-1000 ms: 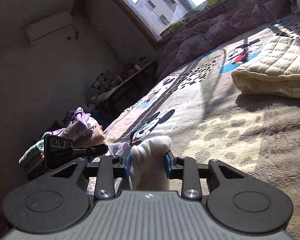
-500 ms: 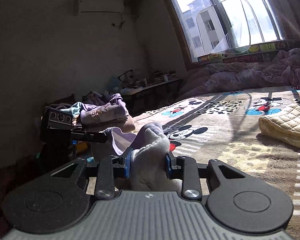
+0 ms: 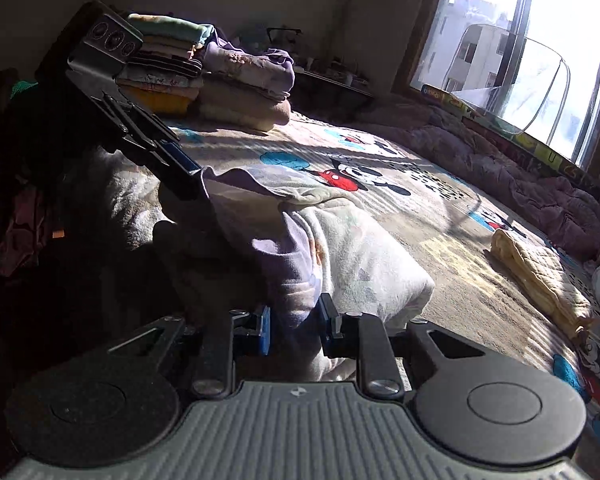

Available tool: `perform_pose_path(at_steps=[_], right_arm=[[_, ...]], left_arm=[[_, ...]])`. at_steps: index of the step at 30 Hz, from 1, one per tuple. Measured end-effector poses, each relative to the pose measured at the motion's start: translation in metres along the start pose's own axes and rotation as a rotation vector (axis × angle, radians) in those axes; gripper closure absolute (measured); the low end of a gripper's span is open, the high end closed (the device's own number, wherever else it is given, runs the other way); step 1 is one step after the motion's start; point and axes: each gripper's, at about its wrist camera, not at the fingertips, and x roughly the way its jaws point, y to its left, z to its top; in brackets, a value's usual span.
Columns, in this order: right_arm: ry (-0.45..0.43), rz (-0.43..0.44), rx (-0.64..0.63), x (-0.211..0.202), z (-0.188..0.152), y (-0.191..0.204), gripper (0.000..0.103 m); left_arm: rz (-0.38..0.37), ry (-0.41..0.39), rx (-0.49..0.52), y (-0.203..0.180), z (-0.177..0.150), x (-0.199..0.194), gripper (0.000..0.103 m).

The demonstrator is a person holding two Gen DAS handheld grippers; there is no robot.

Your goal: Fold clothes

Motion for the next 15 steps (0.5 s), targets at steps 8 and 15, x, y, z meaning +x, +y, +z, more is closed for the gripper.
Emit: perform_pose_path(at_steps=[8,15], right_arm=[[-0.071,-0.018,0.052,-0.026,-0.006,0.016,0.062],[-0.273,0.025,0.394,-0.054,0.001,-0.044,0.064]], left_arm=[[-0.114,-0.167,-0.138,0.014,0.004,-0.041,0.057],[-0.085,-0.341,-0.441,0.054,0.017,-0.054,0.057]])
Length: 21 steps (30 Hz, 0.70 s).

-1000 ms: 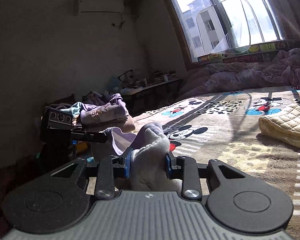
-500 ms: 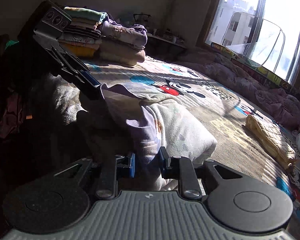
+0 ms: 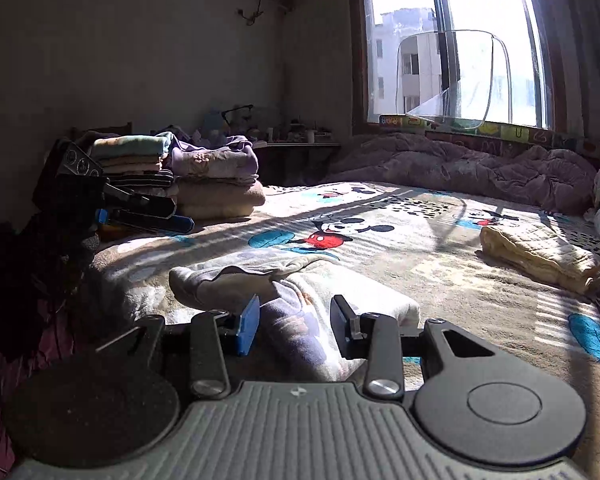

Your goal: Fold clothes

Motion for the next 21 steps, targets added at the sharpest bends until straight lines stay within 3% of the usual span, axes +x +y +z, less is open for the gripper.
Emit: perform_pose_path(at_steps=[2,5,6,8,10,13,17,21], right_arm=[[-0.035,-0.036,0.07,0.009,0.009,-0.016,0.064],[-0.004,-0.03,0.075,0.034,0.004,-0.019,0.064],[0.012,-0.024,0.074,0.043,0.002,-0.018,0.064],[0.169,-0.032,-0.039,0.073,-0.023,-0.001,0.064],[0.229,-0.08,-0.19,0.089,-0.046,0.024,0.057],[0.19,-0.121,-0.31,0.081,-0.058,0.052,0.05],[0.099,-0.052,-0.214,0.049,-0.035,0.045,0.055],[-0.012,-0.073,-0.101,0.036,-0.009,0.02,0.061]], left_arm=[[0.05,0.079,-0.08,0.012,-0.005,0.014,0.057],[0.043,0.177,-0.153,0.018,-0.019,0.033,0.061],[0.044,0.201,-0.144,0.013,-0.025,0.037,0.071],[0.115,0.282,-0.094,0.003,-0.042,0.047,0.071],[0.18,0.32,0.062,-0.011,-0.057,0.054,0.072],[0.169,0.291,0.103,-0.015,-0.048,0.042,0.071],[0.159,0.168,0.195,-0.021,-0.028,0.016,0.071],[0.157,0.009,0.247,-0.03,-0.009,0.022,0.071]])
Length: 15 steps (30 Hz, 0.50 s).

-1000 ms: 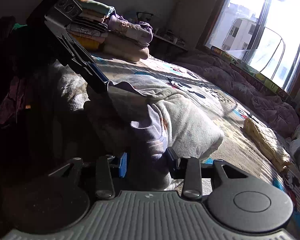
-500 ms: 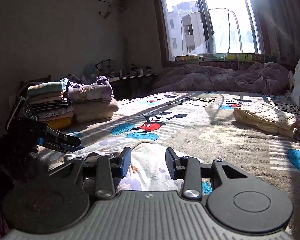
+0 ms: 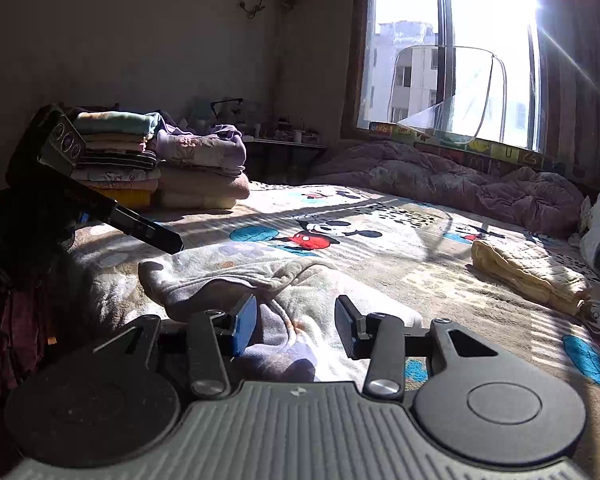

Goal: Fold clothes
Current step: 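Grasp the folded shirt bundle with both grippers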

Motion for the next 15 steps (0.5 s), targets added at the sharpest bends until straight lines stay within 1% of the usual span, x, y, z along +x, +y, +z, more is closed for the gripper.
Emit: perform_pose_path(at_steps=[1,4,5,6,8,11,12,14,15], right_arm=[[-0.025,-0.003,0.029,0.001,0.006,-0.008,0.061],[-0.025,-0.021,0.009,0.022,0.02,-0.025,0.061],[-0.01,-0.013,-0.003,0.034,0.022,-0.029,0.061],[0.005,-0.003,-0.014,0.046,0.024,-0.032,0.061],[0.035,0.02,-0.036,0.066,0.022,-0.035,0.061],[0.129,0.059,-0.041,0.091,0.005,-0.032,0.062],[0.142,0.059,-0.023,0.093,-0.005,-0.031,0.062],[0.167,0.058,0.014,0.095,-0.024,-0.028,0.062],[0.165,0.052,0.018,0.094,-0.028,-0.024,0.062]], left_arm=[[-0.005,-0.018,0.017,-0.002,0.006,0.01,0.071],[-0.038,-0.02,0.067,-0.006,0.015,0.043,0.071],[-0.047,-0.014,0.083,-0.007,0.014,0.053,0.071],[-0.045,0.01,0.101,-0.008,0.01,0.062,0.071],[-0.026,0.086,0.151,-0.01,-0.005,0.083,0.07],[-0.001,0.151,0.252,-0.019,-0.029,0.095,0.07],[0.009,0.16,0.294,-0.023,-0.036,0.095,0.071],[0.036,0.157,0.382,-0.034,-0.046,0.092,0.071],[0.057,0.151,0.408,-0.038,-0.052,0.092,0.071]])
